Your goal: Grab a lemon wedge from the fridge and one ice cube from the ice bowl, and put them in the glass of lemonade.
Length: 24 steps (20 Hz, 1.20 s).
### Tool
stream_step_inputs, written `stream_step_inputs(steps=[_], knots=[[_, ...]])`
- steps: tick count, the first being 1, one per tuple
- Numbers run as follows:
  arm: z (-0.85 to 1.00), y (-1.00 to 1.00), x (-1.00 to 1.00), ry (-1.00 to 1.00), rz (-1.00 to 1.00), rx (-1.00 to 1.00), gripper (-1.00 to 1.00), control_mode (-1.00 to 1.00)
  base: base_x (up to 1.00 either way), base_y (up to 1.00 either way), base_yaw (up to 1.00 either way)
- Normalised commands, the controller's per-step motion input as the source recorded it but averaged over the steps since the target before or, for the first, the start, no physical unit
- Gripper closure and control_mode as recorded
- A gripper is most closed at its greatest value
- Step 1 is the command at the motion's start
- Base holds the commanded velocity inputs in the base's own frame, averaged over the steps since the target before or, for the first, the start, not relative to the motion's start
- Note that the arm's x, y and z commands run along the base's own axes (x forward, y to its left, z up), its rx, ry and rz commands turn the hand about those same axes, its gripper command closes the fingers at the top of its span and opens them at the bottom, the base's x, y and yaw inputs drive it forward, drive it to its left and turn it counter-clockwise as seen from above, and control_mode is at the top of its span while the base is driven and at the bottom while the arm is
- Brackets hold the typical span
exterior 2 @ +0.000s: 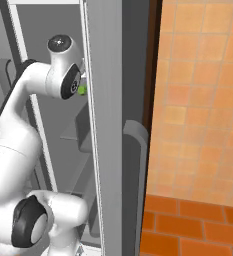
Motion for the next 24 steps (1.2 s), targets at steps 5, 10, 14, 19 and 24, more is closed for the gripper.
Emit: stream_step_inputs(steps=[5,10,14,19,24], knots=[[0.0,0.36,-1.0,-0.07,0.0,0.0,1.0,-1.0,0.0,0.0,0.0],[-0.08,0.15,-1.0,0.15,0.0,0.0,1.0,-1.0,0.0,0.0,0.0],[-0.07,0.0,-1.0,0.14,0.0,0.0,1.0,-1.0,0.0,0.0,0.0],[-0.4,0.0,-0.97,0.09,0.0,0.0,1.0,-1.0,0.0,0.0,0.0],[-0.16,0.0,-0.26,0.09,0.0,0.0,1.0,-1.0,0.0,0.0,0.0]])
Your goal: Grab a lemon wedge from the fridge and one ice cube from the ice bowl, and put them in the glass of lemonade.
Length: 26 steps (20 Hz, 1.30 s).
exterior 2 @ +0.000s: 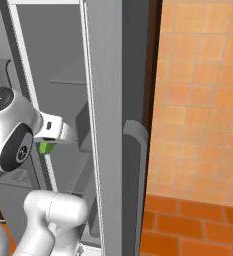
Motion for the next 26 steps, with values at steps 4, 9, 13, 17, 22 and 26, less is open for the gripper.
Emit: stream_step_inputs(steps=[4,9,13,17,22,26], knots=[[0.0,0.0,-0.03,0.0,0.0,0.0,1.0,-1.0,0.0,0.0,0.0],[0.0,0.0,0.0,0.0,0.0,0.0,1.0,1.0,-0.86,0.5,0.12],[0.0,0.0,0.0,0.0,0.0,0.0,1.0,1.0,-0.81,1.0,0.26],[0.0,0.0,0.0,0.0,0.0,0.0,1.0,1.0,-0.2,1.0,0.16],[0.0,0.0,0.0,0.0,0.0,0.0,1.0,1.0,0.16,1.0,-0.03],[0.0,0.0,0.0,0.0,0.0,0.0,1.0,1.0,0.67,1.0,-0.21]])
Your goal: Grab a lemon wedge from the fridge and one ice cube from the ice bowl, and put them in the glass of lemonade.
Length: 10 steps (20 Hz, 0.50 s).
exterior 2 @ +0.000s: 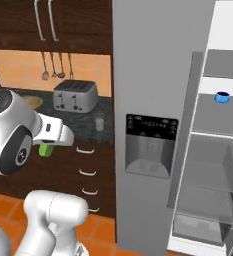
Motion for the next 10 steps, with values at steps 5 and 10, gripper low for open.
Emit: stream_step_inputs(steps=[5,10], knots=[[0.0,0.0,0.0,0.0,0.0,0.0,1.0,1.0,0.9,1.0,-0.41],[0.0,0.0,0.0,0.0,0.0,0.0,1.0,1.0,0.73,0.53,-0.42]])
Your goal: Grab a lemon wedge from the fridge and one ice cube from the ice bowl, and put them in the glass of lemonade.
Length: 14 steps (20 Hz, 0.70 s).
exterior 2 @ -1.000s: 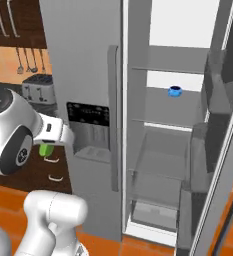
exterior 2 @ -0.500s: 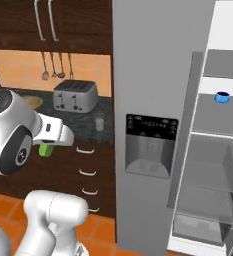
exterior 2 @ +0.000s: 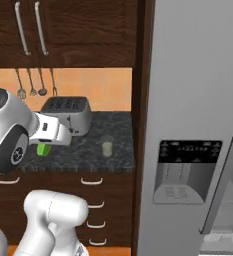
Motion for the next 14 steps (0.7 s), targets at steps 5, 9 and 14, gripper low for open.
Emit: stream_step_inputs(steps=[5,9,14], knots=[[0.0,0.0,0.0,0.0,0.0,0.0,1.0,1.0,0.66,-0.12,-0.36],[0.0,0.0,0.0,0.0,0.0,0.0,1.0,1.0,0.39,-0.01,-0.26],[0.0,0.0,0.0,0.0,0.0,0.0,1.0,1.0,0.0,0.0,-0.02]])
